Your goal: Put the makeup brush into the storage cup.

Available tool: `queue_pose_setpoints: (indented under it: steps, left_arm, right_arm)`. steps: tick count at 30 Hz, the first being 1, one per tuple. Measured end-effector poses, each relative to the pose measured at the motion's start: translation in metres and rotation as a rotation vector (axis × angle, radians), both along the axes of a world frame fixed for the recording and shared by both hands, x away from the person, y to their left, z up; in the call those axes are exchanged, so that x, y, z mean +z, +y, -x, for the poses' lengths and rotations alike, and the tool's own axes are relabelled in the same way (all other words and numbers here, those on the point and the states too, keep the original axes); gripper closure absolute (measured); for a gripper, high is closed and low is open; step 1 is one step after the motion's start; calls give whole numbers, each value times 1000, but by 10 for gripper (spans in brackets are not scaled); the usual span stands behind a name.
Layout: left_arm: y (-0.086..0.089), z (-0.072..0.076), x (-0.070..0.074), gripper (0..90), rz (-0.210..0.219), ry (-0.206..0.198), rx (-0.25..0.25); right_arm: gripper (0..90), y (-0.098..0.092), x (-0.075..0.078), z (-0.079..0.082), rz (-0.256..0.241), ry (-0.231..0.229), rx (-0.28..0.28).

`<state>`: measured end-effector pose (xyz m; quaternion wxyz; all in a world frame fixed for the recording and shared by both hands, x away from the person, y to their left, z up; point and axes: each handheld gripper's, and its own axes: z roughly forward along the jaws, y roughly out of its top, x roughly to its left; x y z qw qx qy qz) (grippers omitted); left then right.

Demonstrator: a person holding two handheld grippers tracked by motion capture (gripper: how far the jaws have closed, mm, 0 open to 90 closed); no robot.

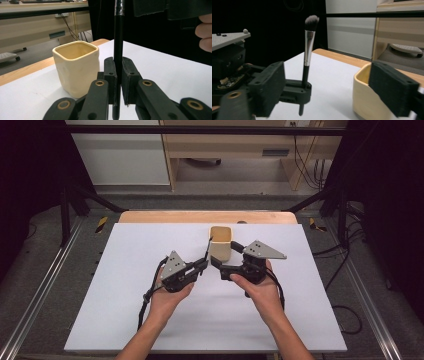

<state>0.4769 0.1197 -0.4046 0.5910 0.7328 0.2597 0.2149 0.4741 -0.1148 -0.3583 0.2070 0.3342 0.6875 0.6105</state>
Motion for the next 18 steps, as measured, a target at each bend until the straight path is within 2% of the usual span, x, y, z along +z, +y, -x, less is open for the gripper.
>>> queue_pose_setpoints:
  steps: [6,18]
  left_arm:
    - [-2,1,0,838,7,5,-4]
    - [-3,2,1,838,20,9,-12]
  right_arm:
    - [329,9,-1,-1,-20,6,28]
    - [613,25,-7,-4,-20,23,56]
